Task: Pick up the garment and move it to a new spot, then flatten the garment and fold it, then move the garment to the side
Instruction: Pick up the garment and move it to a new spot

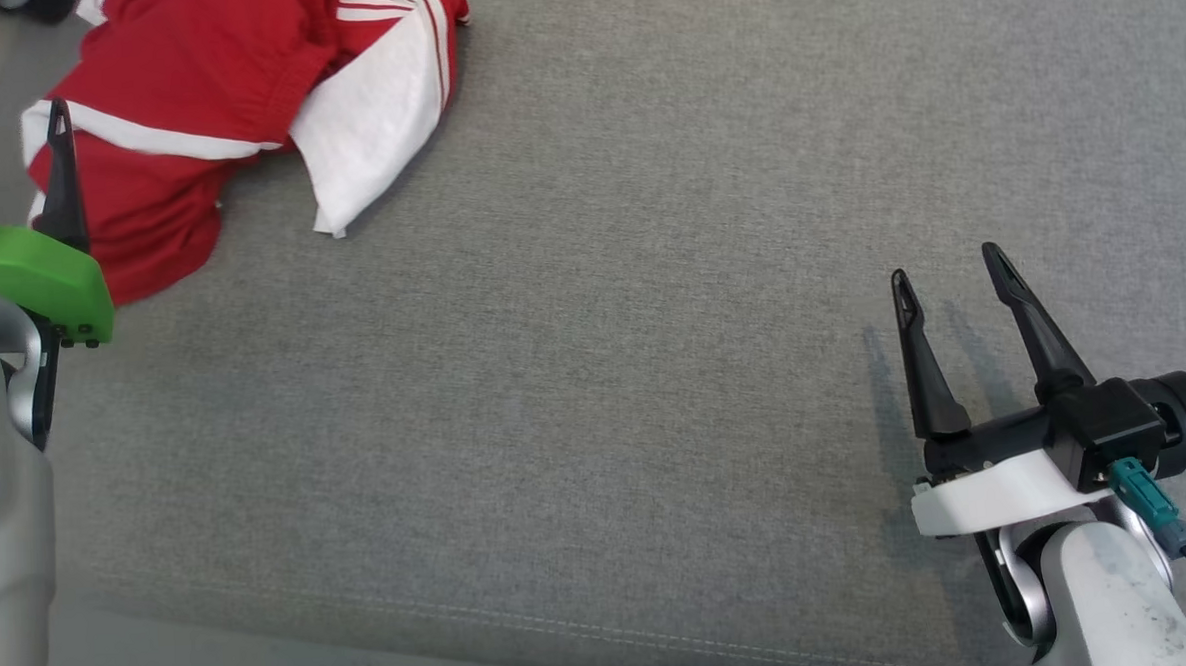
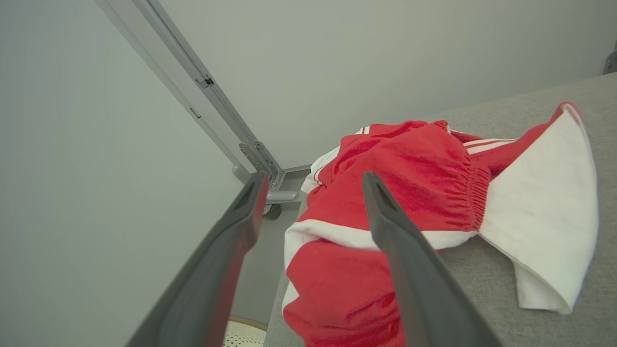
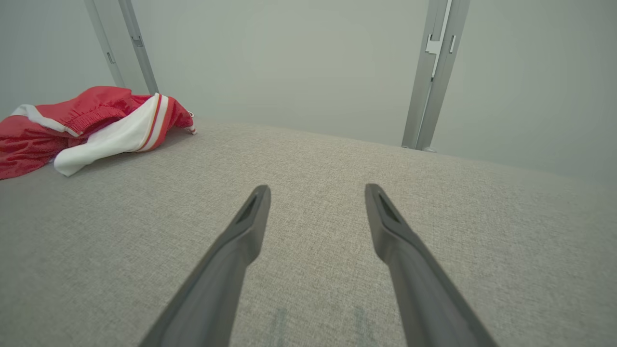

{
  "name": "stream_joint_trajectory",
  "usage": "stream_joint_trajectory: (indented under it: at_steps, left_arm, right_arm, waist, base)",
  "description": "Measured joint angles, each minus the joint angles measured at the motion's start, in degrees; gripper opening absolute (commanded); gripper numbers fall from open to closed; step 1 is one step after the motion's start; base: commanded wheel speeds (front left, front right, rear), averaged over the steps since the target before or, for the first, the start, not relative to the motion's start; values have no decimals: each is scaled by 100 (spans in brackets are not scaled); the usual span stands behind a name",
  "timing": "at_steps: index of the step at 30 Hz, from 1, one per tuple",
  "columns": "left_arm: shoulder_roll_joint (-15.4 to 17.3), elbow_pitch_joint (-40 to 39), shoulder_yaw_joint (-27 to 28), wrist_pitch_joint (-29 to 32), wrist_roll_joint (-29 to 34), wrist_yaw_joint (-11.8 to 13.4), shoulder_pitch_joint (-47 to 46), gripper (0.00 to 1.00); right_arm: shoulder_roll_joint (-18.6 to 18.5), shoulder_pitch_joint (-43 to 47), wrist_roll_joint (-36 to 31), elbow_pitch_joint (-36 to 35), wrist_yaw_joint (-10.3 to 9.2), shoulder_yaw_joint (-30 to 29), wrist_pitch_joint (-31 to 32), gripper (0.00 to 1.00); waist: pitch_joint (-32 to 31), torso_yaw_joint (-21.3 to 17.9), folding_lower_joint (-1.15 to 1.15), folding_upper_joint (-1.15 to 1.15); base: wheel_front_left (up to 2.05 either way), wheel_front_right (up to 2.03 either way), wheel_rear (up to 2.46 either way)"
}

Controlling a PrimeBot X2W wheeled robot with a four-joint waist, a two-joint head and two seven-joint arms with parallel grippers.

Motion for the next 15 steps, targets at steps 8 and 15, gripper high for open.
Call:
stream_joint_trajectory:
  at_steps: [8,15]
  left_arm:
    - [131,950,-665,141,-355,-23,-399,100]
    - [311,1412,-1250,231,-878,-24,-536,100]
  right_arm:
    - [-3,-44,-26,-114,0,-91,0,100]
    - [-3,-55,-44,-178,0,-91,0,100]
  waist:
    - [517,-485,0,0]
    - [799,-751,0,0]
  base:
    - [0,0,0]
    - [0,0,0]
